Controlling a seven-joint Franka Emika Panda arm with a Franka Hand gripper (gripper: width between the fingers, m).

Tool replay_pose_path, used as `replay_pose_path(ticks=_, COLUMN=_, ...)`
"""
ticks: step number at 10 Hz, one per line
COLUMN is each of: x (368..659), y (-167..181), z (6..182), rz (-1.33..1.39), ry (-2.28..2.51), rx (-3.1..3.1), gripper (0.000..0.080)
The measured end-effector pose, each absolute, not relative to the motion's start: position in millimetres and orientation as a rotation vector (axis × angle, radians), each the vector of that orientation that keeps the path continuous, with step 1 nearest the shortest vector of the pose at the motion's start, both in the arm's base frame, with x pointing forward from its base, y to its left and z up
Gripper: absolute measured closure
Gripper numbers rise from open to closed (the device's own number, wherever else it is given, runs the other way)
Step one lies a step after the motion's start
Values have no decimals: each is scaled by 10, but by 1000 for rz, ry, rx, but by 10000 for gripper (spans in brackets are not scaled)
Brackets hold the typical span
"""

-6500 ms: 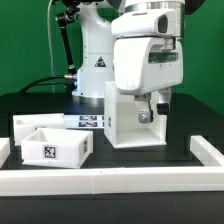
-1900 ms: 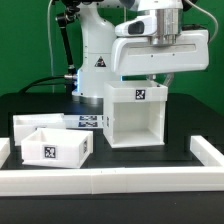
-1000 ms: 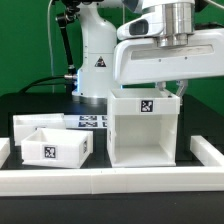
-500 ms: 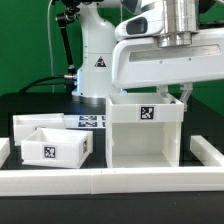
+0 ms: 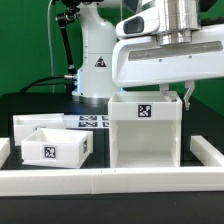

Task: Assemble drawer

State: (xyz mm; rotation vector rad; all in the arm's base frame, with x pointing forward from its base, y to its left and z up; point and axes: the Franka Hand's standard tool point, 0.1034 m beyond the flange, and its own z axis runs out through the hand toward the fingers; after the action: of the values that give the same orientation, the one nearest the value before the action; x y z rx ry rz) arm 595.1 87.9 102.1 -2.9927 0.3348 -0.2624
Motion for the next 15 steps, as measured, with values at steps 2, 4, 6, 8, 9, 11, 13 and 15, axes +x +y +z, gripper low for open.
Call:
replay_pose_path(ticks=2, x=5965, y=956, z=1045, rz=-240, ry=681, rx=-2914, gripper=761)
replay_pose_path(ticks=4, x=6009, y=941, z=1053, rz=-241, ry=914, rx=-2820, gripper=761)
replay_pose_path(ticks=6, x=6047, y=900, z=1080, rz=-246, ry=1033, rx=-2761, gripper=760)
replay_pose_path(ticks=8, x=6062, y=909, z=1104, rz=-236, ry=1175, rx=-2681, gripper=760)
replay_pose_path(ticks=9, x=6065, y=903, z=1108, rz=-234, ry=1205, rx=-2664, gripper=760)
replay_pose_path(ticks=11, x=6068, y=869, z=1108, rz=-210, ry=1363, rx=-2570, gripper=758)
replay_pose_path(ticks=13, x=6070, y=782, z=1122, rz=-176, ry=1524, rx=-2443, gripper=758)
replay_pose_path(ticks=15, x=6166, y=802, z=1133, rz=-135, ry=1700, rx=-2287, gripper=758)
